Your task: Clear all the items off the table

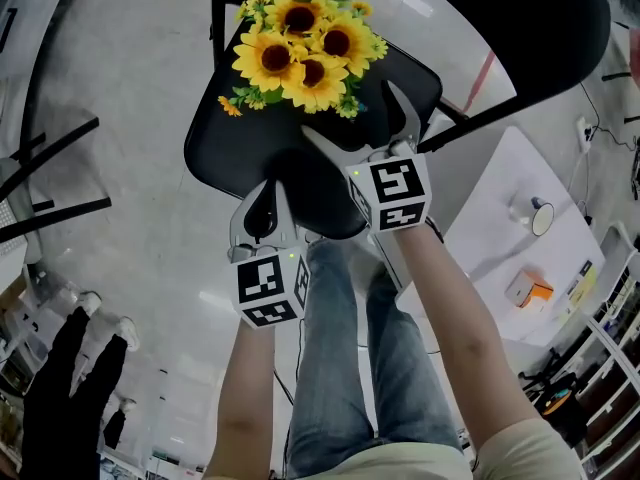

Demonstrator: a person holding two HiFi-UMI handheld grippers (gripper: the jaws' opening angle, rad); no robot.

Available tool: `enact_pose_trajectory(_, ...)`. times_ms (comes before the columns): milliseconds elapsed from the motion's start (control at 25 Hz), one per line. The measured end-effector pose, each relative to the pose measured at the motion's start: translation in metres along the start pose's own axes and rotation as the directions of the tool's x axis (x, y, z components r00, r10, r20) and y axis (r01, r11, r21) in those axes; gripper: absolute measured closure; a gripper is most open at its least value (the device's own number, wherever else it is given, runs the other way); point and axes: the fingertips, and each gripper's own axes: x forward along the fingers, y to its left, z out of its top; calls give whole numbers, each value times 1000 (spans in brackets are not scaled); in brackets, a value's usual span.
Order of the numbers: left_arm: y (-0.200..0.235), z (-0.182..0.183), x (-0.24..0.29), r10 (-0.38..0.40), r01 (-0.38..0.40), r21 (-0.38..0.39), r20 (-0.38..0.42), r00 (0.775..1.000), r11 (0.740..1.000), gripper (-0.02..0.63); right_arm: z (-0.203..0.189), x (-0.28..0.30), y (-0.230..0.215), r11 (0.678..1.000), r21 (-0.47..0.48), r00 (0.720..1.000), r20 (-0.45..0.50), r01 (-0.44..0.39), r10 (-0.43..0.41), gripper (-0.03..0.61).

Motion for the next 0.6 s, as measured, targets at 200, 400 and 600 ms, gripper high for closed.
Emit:
enact_pose_trajectory(200, -14, 1, -6, -12, 12, -12, 6, 1000, 1000, 604, -4, -29, 1, 1000, -11, 1000, -9, 5, -5, 126)
enact_pose_trajectory(400, -29, 0, -12, -21, 21, -10, 9, 1000, 1000, 604, -9, -59, -1, 999, 5, 999, -11, 35, -35, 322)
enact_pose_trajectory(600, -42, 3, -18, -32, 32, 5, 24, 999, 999, 604, -11, -86, -10, 996, 28, 997, -11, 83, -82, 440)
